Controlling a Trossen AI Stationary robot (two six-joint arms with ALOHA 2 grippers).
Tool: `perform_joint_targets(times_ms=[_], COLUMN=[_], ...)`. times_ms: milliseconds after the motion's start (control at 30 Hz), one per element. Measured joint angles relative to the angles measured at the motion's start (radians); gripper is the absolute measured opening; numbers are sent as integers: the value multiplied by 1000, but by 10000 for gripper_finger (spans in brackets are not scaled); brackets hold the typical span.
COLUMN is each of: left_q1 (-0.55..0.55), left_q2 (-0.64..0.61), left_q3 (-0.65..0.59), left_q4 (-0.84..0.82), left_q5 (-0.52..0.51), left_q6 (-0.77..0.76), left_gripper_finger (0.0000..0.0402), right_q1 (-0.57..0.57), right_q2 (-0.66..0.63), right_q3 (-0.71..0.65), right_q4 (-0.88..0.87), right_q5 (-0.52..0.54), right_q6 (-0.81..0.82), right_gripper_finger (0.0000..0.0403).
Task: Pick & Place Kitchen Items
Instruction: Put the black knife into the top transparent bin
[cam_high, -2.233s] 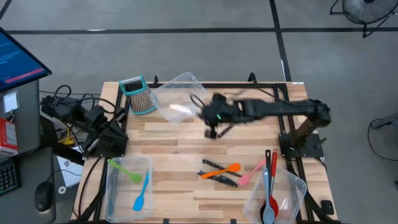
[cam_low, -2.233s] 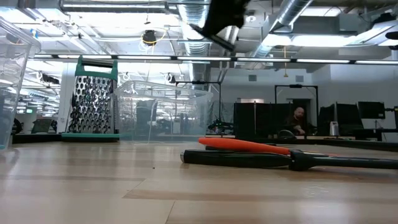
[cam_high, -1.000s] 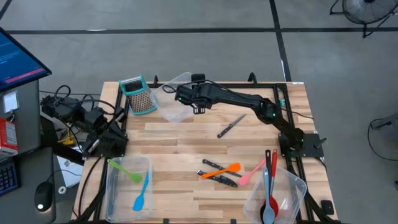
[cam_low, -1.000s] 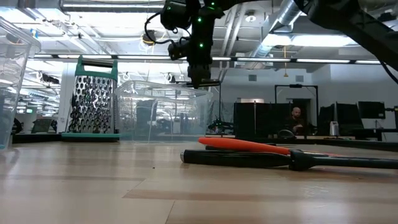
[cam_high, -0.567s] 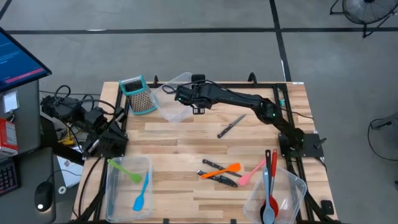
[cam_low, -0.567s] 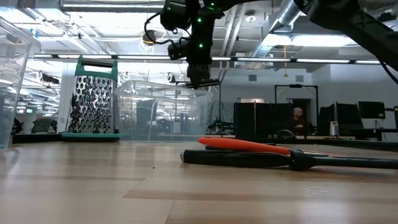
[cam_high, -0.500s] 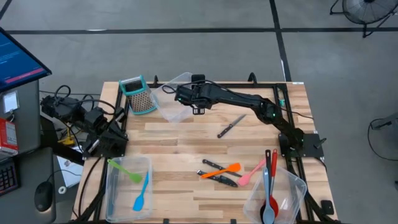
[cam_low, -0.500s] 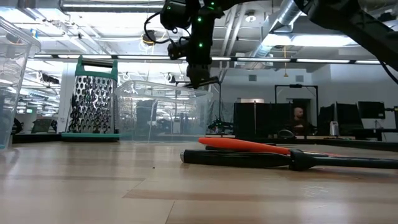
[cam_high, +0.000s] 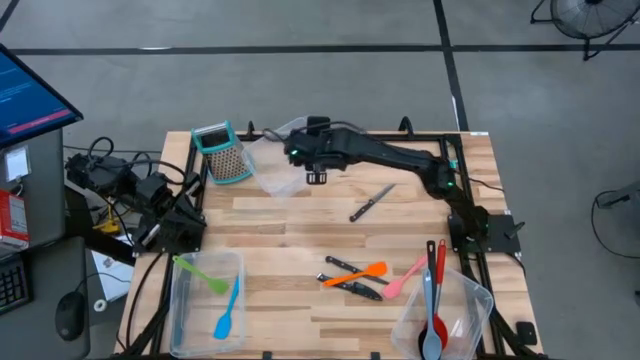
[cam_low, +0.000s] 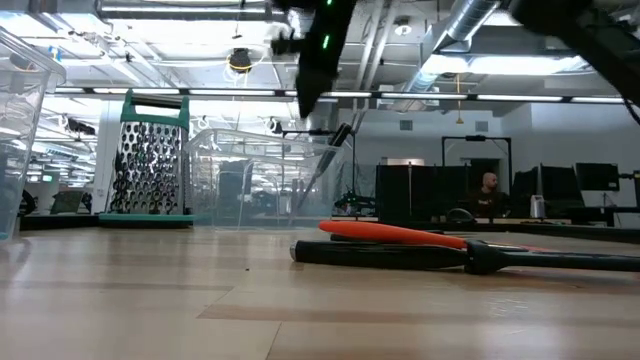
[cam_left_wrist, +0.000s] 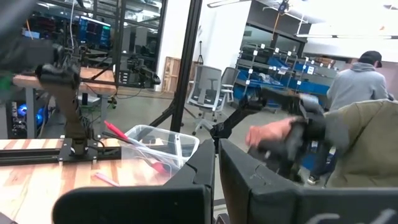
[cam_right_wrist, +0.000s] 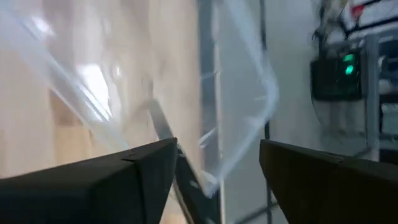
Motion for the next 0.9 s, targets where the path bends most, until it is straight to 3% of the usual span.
perform_joint_targets(times_ms=[267, 500, 600, 733, 900], left_q1=[0, 0, 0, 0, 0], left_q2=[0, 1, 2, 3, 1], left_q3=[0, 0, 0, 0, -24], left_q4=[-3, -5, -12, -14, -14], left_q5=[0, 0, 0, 6, 17], left_q6=[1, 1, 1, -1, -2], left_gripper_finger=[4, 4, 4, 4, 4], right_q1=[28, 61, 74, 81, 83], right_q2=[-272, -372, -433, -502, -569], right_q3=[2, -35, -168, -388, -722], right_q4=[-83, -431, -387, -361, -96], right_q5=[-209, -215, -291, -300, -380], right_q6=[175, 415, 407, 400, 366], right_gripper_finger=[224, 221, 221, 220, 215])
